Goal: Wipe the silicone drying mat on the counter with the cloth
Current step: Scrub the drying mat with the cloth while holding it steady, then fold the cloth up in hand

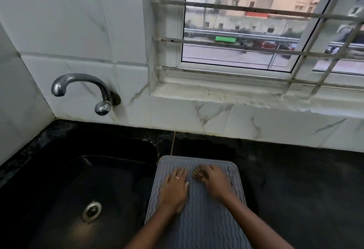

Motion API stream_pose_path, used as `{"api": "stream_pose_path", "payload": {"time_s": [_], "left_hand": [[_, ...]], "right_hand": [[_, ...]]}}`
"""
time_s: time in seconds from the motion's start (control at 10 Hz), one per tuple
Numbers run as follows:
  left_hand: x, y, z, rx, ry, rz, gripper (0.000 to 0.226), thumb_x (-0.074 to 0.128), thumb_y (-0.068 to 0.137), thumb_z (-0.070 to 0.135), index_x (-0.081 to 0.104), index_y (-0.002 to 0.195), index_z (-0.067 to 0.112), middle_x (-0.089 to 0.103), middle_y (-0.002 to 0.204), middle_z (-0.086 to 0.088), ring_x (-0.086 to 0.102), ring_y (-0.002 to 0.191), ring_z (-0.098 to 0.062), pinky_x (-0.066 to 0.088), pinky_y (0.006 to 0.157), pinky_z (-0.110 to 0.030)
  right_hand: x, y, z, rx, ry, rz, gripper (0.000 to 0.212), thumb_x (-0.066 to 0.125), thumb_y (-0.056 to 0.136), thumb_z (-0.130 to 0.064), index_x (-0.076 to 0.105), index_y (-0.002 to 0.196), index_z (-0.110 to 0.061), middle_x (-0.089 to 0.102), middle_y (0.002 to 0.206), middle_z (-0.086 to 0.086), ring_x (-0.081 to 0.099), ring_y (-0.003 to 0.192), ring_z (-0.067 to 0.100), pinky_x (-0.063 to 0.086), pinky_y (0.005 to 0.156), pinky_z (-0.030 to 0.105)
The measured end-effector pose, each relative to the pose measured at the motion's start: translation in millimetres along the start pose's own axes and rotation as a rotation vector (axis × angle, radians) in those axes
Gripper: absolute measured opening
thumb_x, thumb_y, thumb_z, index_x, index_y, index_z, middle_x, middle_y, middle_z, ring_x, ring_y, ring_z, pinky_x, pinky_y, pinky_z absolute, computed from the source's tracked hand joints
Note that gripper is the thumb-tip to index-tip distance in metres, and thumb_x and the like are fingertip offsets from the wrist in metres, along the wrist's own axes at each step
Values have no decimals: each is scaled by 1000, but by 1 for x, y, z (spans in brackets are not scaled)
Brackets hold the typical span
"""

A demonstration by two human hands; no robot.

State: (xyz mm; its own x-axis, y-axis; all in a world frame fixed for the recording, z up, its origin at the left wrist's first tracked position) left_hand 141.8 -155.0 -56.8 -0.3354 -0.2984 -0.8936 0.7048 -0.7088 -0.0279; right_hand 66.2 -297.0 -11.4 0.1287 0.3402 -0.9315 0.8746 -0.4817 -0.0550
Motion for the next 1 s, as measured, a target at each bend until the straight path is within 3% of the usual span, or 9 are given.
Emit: {"api": "stream_pose_path", "payload": {"time_s": [0.1,0.2,0.3,0.4,0.5,0.6,0.7,0.8,1.0], "left_hand": [[0,-2,-3,15,101,-122,57,21,104,34,2,155,18,1,164,1,-2,151,-17,-1,121,-35],[2,-3,-5,23,107,-167,58,22,104,34,-1,154,15,-2,164,0,-4,151,-19,-2,121,-37],[2,-4,-3,21,125,-177,58,21,104,33,-2,154,14,-4,164,-1,-5,151,-21,-4,120,-37],[-1,-5,0,13,159,-215,58,21,104,32,-4,154,13,-6,163,-2,-7,151,-22,-5,120,-39],[-5,-9,2,18,164,-263,59,22,104,31,-4,154,13,-8,163,-4,-9,150,-24,-4,121,-41],[-11,-15,3,24,161,-314,62,25,104,33,-4,154,13,-9,163,-4,-9,150,-24,-3,121,-41],[-23,-19,8,13,158,-383,66,33,102,35,-2,154,12,-7,163,-4,-7,151,-24,2,122,-42],[-37,-26,19,-7,159,-444,65,37,101,36,8,154,11,1,163,-5,3,151,-26,11,121,-42],[-56,-55,37,-115,-131,-516,40,45,99,30,54,130,6,52,138,-15,50,125,-30,39,103,-39]], "right_hand": [[5,-44,-10,-42,-51,-40,40,49,92,-23,46,132,-22,48,133,2,50,116,20,41,91,30],[14,-118,-15,-103,-51,-143,36,52,91,-27,48,127,-27,48,131,-4,52,111,12,40,90,23],[24,-181,-16,-31,-42,-389,44,47,94,-30,41,137,-30,38,143,-5,45,124,16,37,105,29],[24,-212,-21,20,-44,-728,47,37,99,-32,27,145,-31,24,150,-9,32,134,15,32,109,37],[11,-223,-30,16,-30,-840,41,34,100,-31,39,140,-27,33,149,-1,35,135,17,31,110,41],[-8,-220,-31,4,72,-901,35,42,97,-25,55,128,-17,55,135,9,50,124,29,38,107,44],[-38,-191,-29,-151,196,-983,30,49,95,-21,58,122,-14,61,125,8,56,115,28,42,103,43],[-59,-162,-31,-87,388,-854,29,51,92,-28,59,118,-16,63,117,9,60,110,28,46,100,45],[-68,-132,-19,121,726,-717,31,53,94,-34,60,115,-12,69,114,13,66,104,28,46,101,48]]}}
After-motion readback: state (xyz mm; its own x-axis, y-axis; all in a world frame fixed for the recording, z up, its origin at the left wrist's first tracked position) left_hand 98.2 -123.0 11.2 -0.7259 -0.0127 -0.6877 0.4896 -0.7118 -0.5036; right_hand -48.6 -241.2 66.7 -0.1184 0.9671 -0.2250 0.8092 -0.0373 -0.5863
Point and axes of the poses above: each hand's wrist, its own y-axis towards the middle knuckle, its own x-axis out of the palm, z = x × y, the point moved 2 cm from there along y, towards the middle knuckle
